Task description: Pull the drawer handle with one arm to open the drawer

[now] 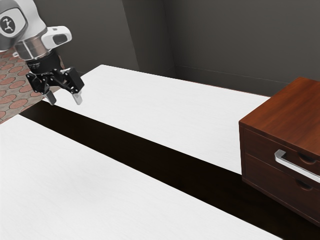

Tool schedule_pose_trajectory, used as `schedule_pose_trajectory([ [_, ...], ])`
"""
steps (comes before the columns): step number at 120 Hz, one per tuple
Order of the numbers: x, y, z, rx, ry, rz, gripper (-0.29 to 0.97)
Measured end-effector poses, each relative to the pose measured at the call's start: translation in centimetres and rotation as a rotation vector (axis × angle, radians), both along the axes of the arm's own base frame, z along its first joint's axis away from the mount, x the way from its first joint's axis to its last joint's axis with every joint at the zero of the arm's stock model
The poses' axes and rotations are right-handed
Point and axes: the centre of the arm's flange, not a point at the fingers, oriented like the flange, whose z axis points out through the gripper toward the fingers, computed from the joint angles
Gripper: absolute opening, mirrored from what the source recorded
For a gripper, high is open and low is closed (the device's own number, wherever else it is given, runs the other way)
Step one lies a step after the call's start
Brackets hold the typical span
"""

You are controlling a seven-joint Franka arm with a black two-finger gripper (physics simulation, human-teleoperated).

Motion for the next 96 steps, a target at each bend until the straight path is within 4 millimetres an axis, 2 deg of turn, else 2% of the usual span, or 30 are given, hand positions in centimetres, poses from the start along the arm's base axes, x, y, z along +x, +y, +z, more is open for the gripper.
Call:
schedule_pose_trajectory([
  [19, 0.2, -0.7, 0.1, -0.006, -0.005, -0.015, 0.68],
  [31, 0.1, -1.3, 2.9, 0.025, -0.057, -0.047, 0.68],
  [33, -0.1, -1.4, 3.6, 0.032, -0.069, -0.056, 0.68],
  [37, -1.4, -2.3, 7.8, 0.061, -0.147, -0.084, 0.68],
  [40, -2.3, -2.9, 10.1, 0.078, -0.188, -0.109, 0.68],
  [46, -2.5, -4.2, 11.8, 0.105, -0.222, -0.183, 0.68],
  [55, -0.8, -7.4, 11.8, 0.148, -0.233, -0.363, 0.68],
  [72, 2.1, -15.3, 10.5, 0.205, -0.252, -0.764, 0.68],
  [91, 2.7, -24.6, 8.3, 0.205, -0.223, -1.173, 0.68],
  [96, 3.4, -27.0, 7.0, 0.200, -0.205, -1.262, 0.68],
])
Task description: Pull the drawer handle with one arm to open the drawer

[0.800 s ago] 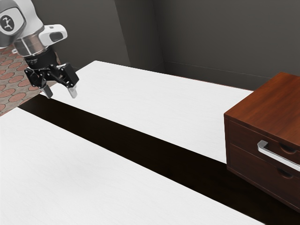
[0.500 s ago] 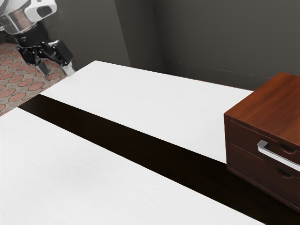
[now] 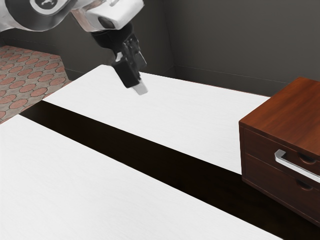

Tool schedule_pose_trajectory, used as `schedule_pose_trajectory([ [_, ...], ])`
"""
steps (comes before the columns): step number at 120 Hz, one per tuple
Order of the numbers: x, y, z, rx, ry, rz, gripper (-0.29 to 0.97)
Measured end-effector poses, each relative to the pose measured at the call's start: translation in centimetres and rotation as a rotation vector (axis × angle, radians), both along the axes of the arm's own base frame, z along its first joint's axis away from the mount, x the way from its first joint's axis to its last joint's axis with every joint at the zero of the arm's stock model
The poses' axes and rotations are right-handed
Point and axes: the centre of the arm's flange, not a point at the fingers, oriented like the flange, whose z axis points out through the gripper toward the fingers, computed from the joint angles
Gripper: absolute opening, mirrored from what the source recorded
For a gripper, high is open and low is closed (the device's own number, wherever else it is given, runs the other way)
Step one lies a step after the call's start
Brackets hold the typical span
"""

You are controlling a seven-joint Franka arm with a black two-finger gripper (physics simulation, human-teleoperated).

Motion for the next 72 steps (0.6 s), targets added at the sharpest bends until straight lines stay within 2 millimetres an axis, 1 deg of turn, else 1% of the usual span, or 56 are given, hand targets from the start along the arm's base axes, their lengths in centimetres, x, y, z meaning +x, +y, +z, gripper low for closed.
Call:
schedule_pose_trajectory([
  [6, 1.1, -2.3, -1.7, 0.015, 0.027, -0.087, 0.68],
  [11, 1.8, -2.9, -2.7, 0.020, 0.041, -0.134, 0.68],
  [17, 2.4, -1.8, -3.3, 0.019, 0.047, -0.161, 0.68],
  [21, 2.3, -0.9, -3.5, 0.016, 0.047, -0.178, 0.68],
  [24, 1.9, -0.4, -3.6, 0.011, 0.046, -0.194, 0.68],
  [30, 0.4, 0.5, -4.2, 0.003, 0.039, -0.231, 0.67],
  [34, -0.1, 1.1, -4.5, 0.005, 0.026, -0.248, 0.67],
  [38, -0.3, 1.3, -4.6, 0.013, 0.008, -0.265, 0.67],
  [42, -0.4, 0.7, -4.5, 0.022, -0.011, -0.295, 0.67],
  [45, -0.5, -0.4, -4.6, 0.029, -0.025, -0.328, 0.66],
  [49, -0.7, -2.8, -4.6, 0.038, -0.042, -0.385, 0.66],
  [60, -2.3, -11.3, -4.7, 0.050, -0.083, -0.566, 0.67],
  [64, -3.0, -14.0, -4.9, 0.052, -0.092, -0.623, 0.67],
  [68, -3.6, -16.2, -5.1, 0.053, -0.099, -0.671, 0.67],
  [72, -4.1, -18.0, -5.3, 0.054, -0.107, -0.709, 0.67],
])
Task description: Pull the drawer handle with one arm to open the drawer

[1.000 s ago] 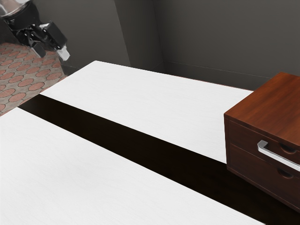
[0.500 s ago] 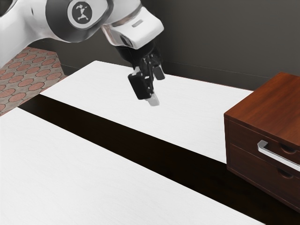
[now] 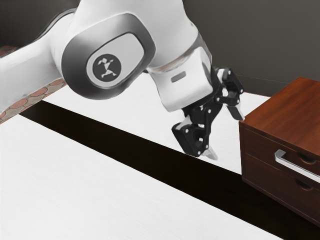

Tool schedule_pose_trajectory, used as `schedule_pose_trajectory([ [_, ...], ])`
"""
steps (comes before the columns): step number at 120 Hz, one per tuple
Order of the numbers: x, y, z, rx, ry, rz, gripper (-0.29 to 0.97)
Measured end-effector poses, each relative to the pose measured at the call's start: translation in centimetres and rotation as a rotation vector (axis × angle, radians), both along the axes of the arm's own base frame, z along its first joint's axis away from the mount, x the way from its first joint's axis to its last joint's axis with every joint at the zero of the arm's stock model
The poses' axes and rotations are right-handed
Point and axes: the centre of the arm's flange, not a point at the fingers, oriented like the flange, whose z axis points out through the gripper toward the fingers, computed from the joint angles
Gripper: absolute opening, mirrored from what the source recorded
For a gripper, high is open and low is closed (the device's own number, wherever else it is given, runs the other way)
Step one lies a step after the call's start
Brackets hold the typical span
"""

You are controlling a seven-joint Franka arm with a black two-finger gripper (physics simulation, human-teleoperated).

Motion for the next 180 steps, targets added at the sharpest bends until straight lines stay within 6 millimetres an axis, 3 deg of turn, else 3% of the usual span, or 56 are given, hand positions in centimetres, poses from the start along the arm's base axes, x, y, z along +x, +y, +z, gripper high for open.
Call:
schedule_pose_trajectory([
  [13, -0.7, -3.2, -0.9, 0.003, -0.008, -0.070, 0.66],
  [32, 0.6, -5.6, -4.2, 0.025, 0.025, -0.106, 0.59],
  [41, 2.1, -3.8, -5.0, 0.031, 0.032, -0.070, 0.57],
  [57, 6.1, 2.6, -6.5, 0.049, 0.041, 0.047, 0.53],
  [65, 7.1, 3.6, -7.5, 0.056, 0.045, 0.065, 0.52],
  [86, 6.8, 0.9, -7.9, 0.054, 0.026, 0.018, 0.51],
  [119, 7.8, 0.4, -9.2, 0.049, 0.020, 0.011, 0.56],
  [139, 7.2, -2.8, -9.4, 0.034, 0.007, -0.041, 0.55],
  [180, 7.5, -5.5, -11.2, 0.023, 0.007, -0.071, 0.50],
])
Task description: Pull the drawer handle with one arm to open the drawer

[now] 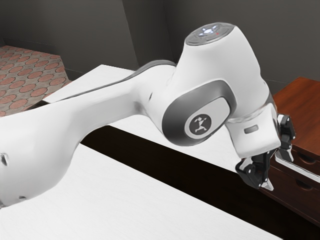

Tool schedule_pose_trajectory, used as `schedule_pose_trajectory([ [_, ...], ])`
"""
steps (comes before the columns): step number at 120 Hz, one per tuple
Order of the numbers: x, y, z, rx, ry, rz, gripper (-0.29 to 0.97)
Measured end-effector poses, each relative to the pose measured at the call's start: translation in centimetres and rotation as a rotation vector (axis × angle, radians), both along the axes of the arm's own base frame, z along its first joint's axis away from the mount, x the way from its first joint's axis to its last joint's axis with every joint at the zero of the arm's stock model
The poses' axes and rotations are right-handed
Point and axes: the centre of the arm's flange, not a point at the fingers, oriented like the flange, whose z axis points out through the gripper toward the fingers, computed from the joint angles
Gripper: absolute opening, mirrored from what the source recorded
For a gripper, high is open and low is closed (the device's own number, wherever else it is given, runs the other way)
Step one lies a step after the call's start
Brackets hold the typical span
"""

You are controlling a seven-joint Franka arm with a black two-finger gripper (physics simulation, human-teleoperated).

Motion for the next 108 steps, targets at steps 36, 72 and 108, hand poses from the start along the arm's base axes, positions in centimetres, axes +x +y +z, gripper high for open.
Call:
schedule_pose_trajectory([
  [36, 1.6, -0.5, -1.6, 0.000, 0.008, 0.012, 0.43],
  [72, 2.4, -0.9, -1.9, -0.011, -0.017, 0.016, 0.42],
  [108, 2.8, -1.1, -2.6, -0.014, -0.027, 0.016, 0.39],
])
